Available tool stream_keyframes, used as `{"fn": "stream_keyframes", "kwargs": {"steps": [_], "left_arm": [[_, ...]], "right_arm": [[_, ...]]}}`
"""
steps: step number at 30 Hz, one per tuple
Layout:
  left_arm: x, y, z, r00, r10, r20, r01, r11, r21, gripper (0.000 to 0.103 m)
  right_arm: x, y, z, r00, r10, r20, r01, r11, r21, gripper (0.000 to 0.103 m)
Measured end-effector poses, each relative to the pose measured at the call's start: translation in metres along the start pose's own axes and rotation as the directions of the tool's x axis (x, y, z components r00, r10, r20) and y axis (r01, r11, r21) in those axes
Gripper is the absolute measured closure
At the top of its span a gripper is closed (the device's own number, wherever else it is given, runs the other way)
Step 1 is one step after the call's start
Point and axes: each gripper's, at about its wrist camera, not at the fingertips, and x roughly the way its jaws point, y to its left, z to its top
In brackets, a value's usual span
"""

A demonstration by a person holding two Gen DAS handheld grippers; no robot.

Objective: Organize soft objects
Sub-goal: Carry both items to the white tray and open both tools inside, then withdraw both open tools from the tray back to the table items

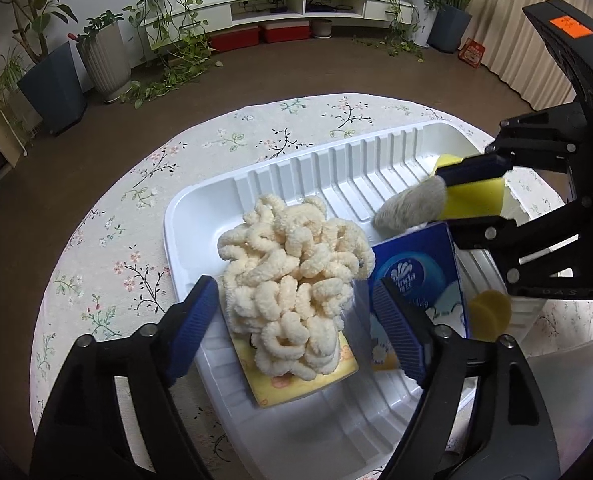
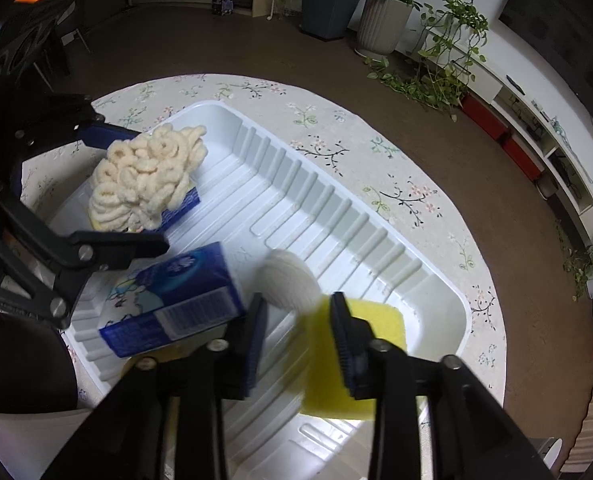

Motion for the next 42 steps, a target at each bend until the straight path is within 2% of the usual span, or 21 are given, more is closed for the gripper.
{"fn": "stream_keyframes", "kwargs": {"steps": [1, 2, 5, 6, 10, 19, 22, 23, 24, 30, 35, 42], "left_arm": [[-0.001, 0.001, 0.001, 1.0, 0.001, 0.003, -0.001, 1.0, 0.0, 0.012], [-0.002, 0.001, 0.002, 1.0, 0.0, 0.009, 0.0, 1.0, -0.001, 0.009], [-0.004, 0.001, 0.002, 1.0, -0.001, 0.015, 0.001, 1.0, -0.004, 0.005], [-0.004, 0.0, 0.003, 1.0, 0.001, 0.011, -0.001, 1.0, -0.002, 0.0], [-0.009, -0.003, 0.004, 1.0, 0.011, 0.023, -0.011, 1.0, 0.004, 0.0], [-0.035, -0.003, 0.008, 0.995, 0.058, 0.084, -0.058, 0.998, -0.008, 0.0], [-0.048, 0.002, 0.005, 0.987, 0.098, 0.128, -0.097, 0.995, -0.016, 0.0], [-0.054, 0.006, 0.003, 0.984, 0.107, 0.145, -0.104, 0.994, -0.027, 0.0], [-0.06, 0.009, 0.002, 0.981, 0.112, 0.16, -0.107, 0.993, -0.041, 0.0], [-0.092, 0.025, -0.009, 0.963, 0.14, 0.229, -0.118, 0.987, -0.105, 0.0], [-0.103, 0.024, -0.021, 0.959, 0.153, 0.239, -0.131, 0.986, -0.105, 0.0], [-0.128, 0.014, -0.057, 0.956, 0.115, 0.27, -0.084, 0.989, -0.122, 0.0]], "right_arm": [[0.0, -0.002, 0.0, 1.0, -0.003, 0.0, 0.003, 1.0, 0.007, 0.056], [0.0, -0.003, 0.0, 1.0, -0.008, 0.0, 0.008, 1.0, 0.011, 0.051], [-0.003, -0.006, -0.001, 1.0, -0.011, 0.008, 0.011, 1.0, 0.022, 0.046], [-0.004, -0.007, -0.002, 1.0, -0.015, 0.011, 0.015, 1.0, 0.025, 0.044], [-0.01, -0.011, -0.004, 0.999, -0.028, 0.021, 0.028, 0.999, 0.035, 0.043], [-0.032, -0.029, -0.014, 0.997, -0.055, 0.06, 0.048, 0.994, 0.101, 0.029], [-0.043, -0.034, -0.018, 0.994, -0.058, 0.088, 0.047, 0.991, 0.128, 0.015], [-0.048, -0.036, -0.02, 0.993, -0.058, 0.099, 0.044, 0.989, 0.139, 0.005], [-0.052, -0.038, -0.022, 0.992, -0.061, 0.112, 0.044, 0.988, 0.149, 0.0], [-0.077, -0.054, -0.039, 0.982, -0.11, 0.151, 0.076, 0.974, 0.212, 0.0], [-0.099, -0.069, -0.054, 0.971, -0.142, 0.194, 0.082, 0.954, 0.287, 0.0], [-0.135, -0.072, -0.081, 0.949, -0.172, 0.264, 0.069, 0.931, 0.359, 0.0]]}}
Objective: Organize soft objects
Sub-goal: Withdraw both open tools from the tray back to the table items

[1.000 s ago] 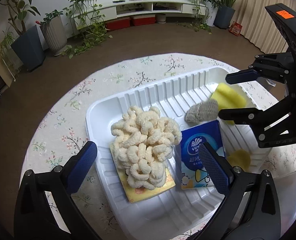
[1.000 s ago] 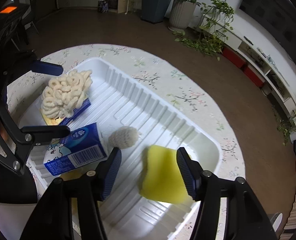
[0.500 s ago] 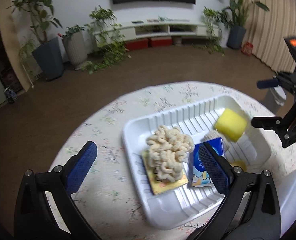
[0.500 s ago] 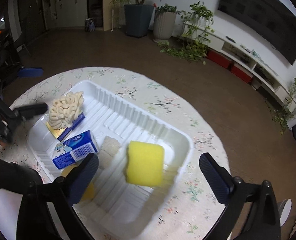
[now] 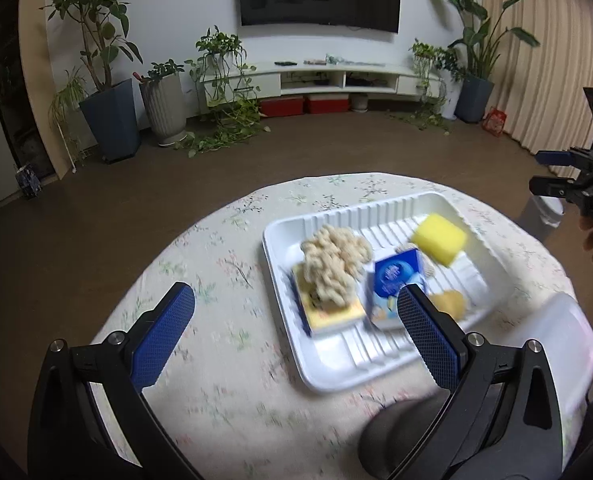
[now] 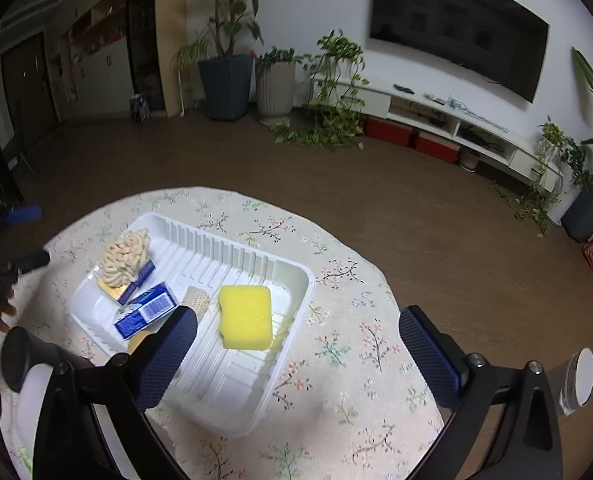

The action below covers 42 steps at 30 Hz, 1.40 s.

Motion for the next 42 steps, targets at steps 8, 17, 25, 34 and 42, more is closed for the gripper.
{"fn": "stream_keyframes", "kwargs": {"steps": [8, 17, 25, 34, 42], "left_arm": [[-0.053, -0.01, -0.056, 0.997, -0.059, 0.04, 0.061, 0.997, -0.037, 0.0], [-0.098, -0.029, -0.121, 0.993, -0.103, 0.049, 0.107, 0.99, -0.094, 0.0], [-0.126, -0.077, -0.172, 0.985, -0.168, 0.037, 0.171, 0.981, -0.087, 0.0], [-0.122, -0.126, -0.206, 0.968, -0.25, -0.009, 0.248, 0.964, -0.093, 0.0], [-0.116, -0.158, -0.2, 0.966, -0.256, -0.024, 0.256, 0.966, -0.027, 0.0]], "right_arm": [[-0.045, 0.0, -0.047, 0.998, 0.029, 0.047, -0.032, 0.997, 0.071, 0.0], [-0.077, 0.01, -0.126, 0.998, 0.061, 0.031, -0.066, 0.983, 0.171, 0.0], [-0.123, 0.054, -0.194, 0.994, 0.099, 0.052, -0.107, 0.976, 0.19, 0.0], [-0.15, 0.148, -0.265, 0.991, 0.133, 0.016, -0.133, 0.988, 0.072, 0.0], [-0.155, 0.173, -0.297, 0.991, 0.135, -0.001, -0.134, 0.986, 0.104, 0.0]]}}
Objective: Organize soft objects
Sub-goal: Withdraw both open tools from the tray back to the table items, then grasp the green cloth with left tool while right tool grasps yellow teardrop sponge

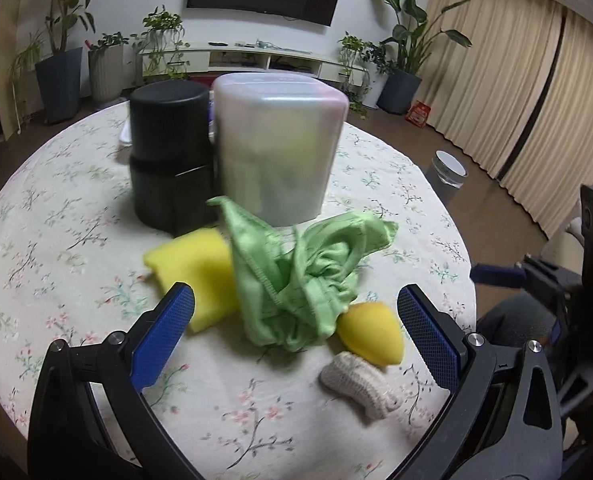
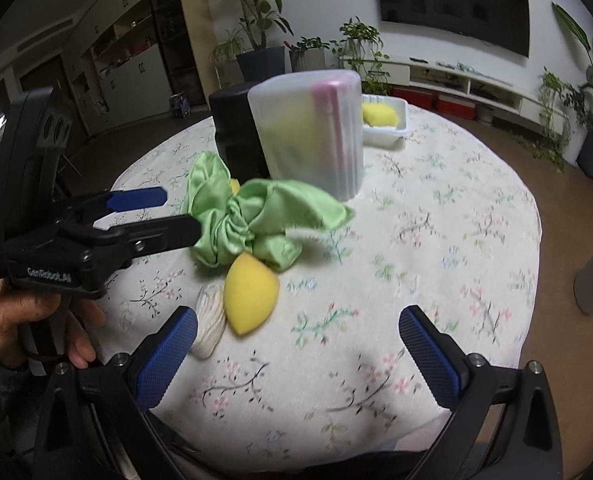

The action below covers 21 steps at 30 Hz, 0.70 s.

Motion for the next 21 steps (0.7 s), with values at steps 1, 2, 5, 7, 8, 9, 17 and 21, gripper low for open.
{"fn": "stream_keyframes", "kwargs": {"steps": [1, 2, 5, 7, 8, 9, 17, 21], "left_arm": [[0.003, -0.003, 0.002, 1.0, 0.005, -0.001, -0.005, 1.0, 0.009, 0.0], [0.007, -0.006, 0.003, 1.0, 0.008, -0.006, -0.008, 1.0, 0.015, 0.0], [0.021, -0.006, 0.003, 0.999, 0.009, -0.052, -0.008, 1.0, 0.002, 0.0], [0.031, -0.008, 0.002, 0.996, 0.02, -0.083, -0.02, 1.0, -0.001, 0.0], [0.033, -0.008, 0.0, 0.996, 0.023, -0.09, -0.023, 1.0, 0.0, 0.0], [0.035, -0.008, -0.002, 0.995, 0.025, -0.095, -0.025, 1.0, 0.002, 0.0], [0.037, -0.002, 0.001, 0.996, 0.043, -0.084, -0.044, 0.999, -0.013, 0.045], [0.04, -0.006, 0.0, 0.993, 0.051, -0.105, -0.05, 0.999, 0.016, 0.048]], "right_arm": [[-0.001, -0.001, -0.002, 1.0, 0.002, -0.001, -0.002, 1.0, 0.01, 0.0], [0.0, -0.001, -0.004, 1.0, 0.005, -0.005, -0.005, 1.0, 0.014, 0.0], [0.002, 0.001, -0.01, 1.0, 0.011, -0.028, -0.01, 1.0, 0.017, 0.001], [0.004, 0.002, -0.013, 0.999, 0.018, -0.039, -0.017, 1.0, 0.023, 0.002], [0.005, 0.002, -0.014, 0.999, 0.02, -0.042, -0.018, 1.0, 0.025, 0.002], [0.005, 0.002, -0.015, 0.999, 0.019, -0.044, -0.018, 0.999, 0.026, 0.002], [0.018, 0.009, -0.013, 0.997, 0.034, -0.071, -0.033, 0.999, 0.024, 0.014], [0.021, 0.008, -0.012, 0.996, 0.028, -0.081, -0.026, 0.999, 0.033, 0.02]]}}
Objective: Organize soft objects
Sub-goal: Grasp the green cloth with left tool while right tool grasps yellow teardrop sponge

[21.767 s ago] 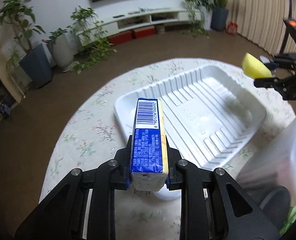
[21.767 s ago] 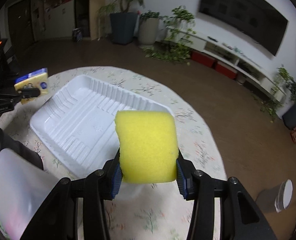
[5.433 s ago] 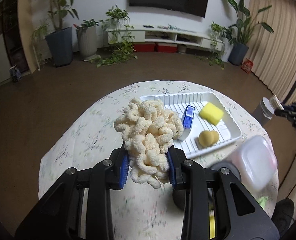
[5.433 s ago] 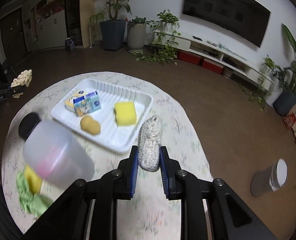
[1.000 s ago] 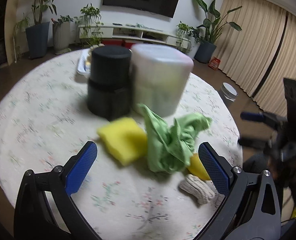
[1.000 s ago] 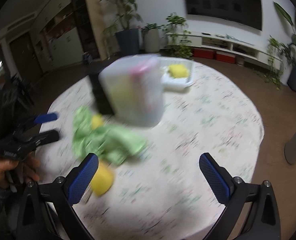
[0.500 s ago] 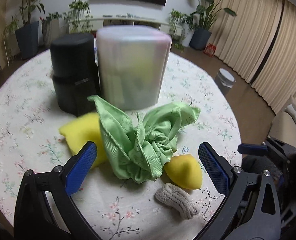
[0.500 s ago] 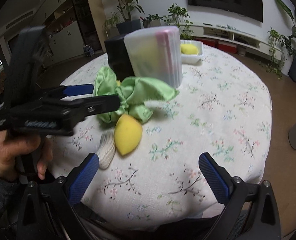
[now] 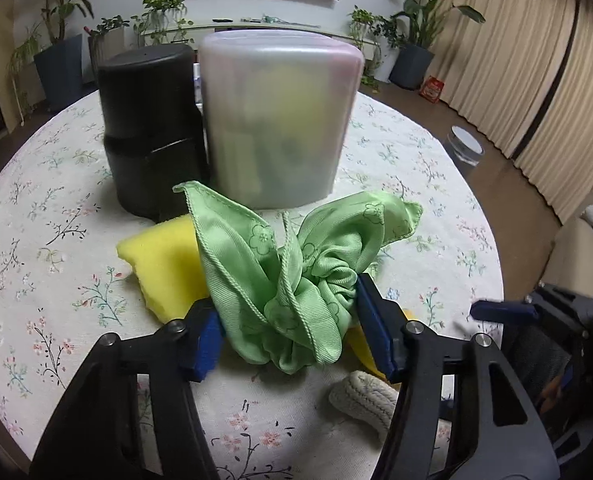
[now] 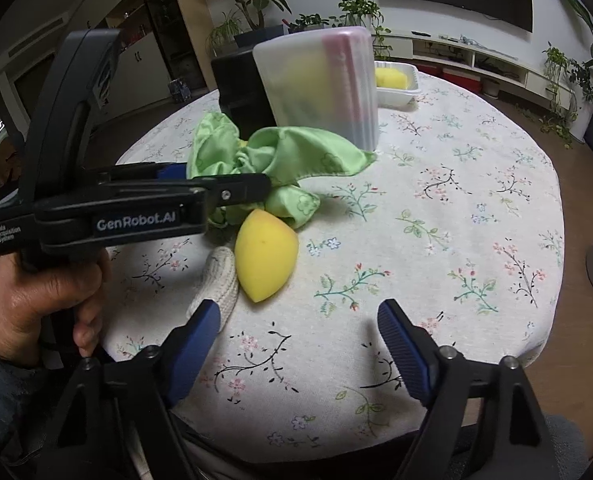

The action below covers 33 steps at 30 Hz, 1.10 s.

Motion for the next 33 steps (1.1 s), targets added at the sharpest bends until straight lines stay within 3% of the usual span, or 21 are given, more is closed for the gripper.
{"fn": "stream_keyframes", "kwargs": {"steps": [4, 10, 17, 26, 28, 30, 33], "left_arm": [[0.002, -0.007, -0.001, 1.0, 0.022, -0.007, -0.022, 0.999, 0.025, 0.062], [-0.001, -0.002, -0.004, 1.0, 0.007, -0.003, -0.007, 1.0, 0.01, 0.073], [-0.012, 0.013, -0.009, 1.0, 0.005, 0.023, -0.004, 0.999, -0.051, 0.075], [-0.013, 0.018, -0.015, 0.999, 0.004, 0.039, -0.001, 0.998, -0.069, 0.075], [-0.013, 0.02, -0.016, 0.999, -0.001, 0.045, 0.004, 0.997, -0.075, 0.075], [-0.014, 0.021, -0.017, 0.999, -0.003, 0.047, 0.007, 0.997, -0.076, 0.075], [-0.014, 0.022, -0.019, 0.999, -0.007, 0.047, 0.011, 0.997, -0.08, 0.075]], "right_arm": [[-0.001, -0.005, 0.004, 1.0, -0.012, 0.007, 0.012, 1.0, 0.016, 0.021], [0.0, -0.001, 0.011, 0.999, -0.032, 0.004, 0.032, 0.999, -0.003, 0.034], [0.011, 0.008, 0.024, 1.0, -0.013, -0.008, 0.013, 1.0, -0.025, 0.042], [0.041, 0.024, 0.038, 0.996, 0.043, -0.082, -0.047, 0.998, -0.045, 0.039], [0.042, 0.021, 0.04, 0.995, 0.06, -0.079, -0.062, 0.998, -0.024, 0.044], [0.044, 0.016, 0.04, 0.992, 0.094, -0.087, -0.094, 0.996, -0.002, 0.056], [0.042, 0.019, 0.04, 0.991, 0.104, -0.087, -0.106, 0.994, -0.013, 0.061]]}}
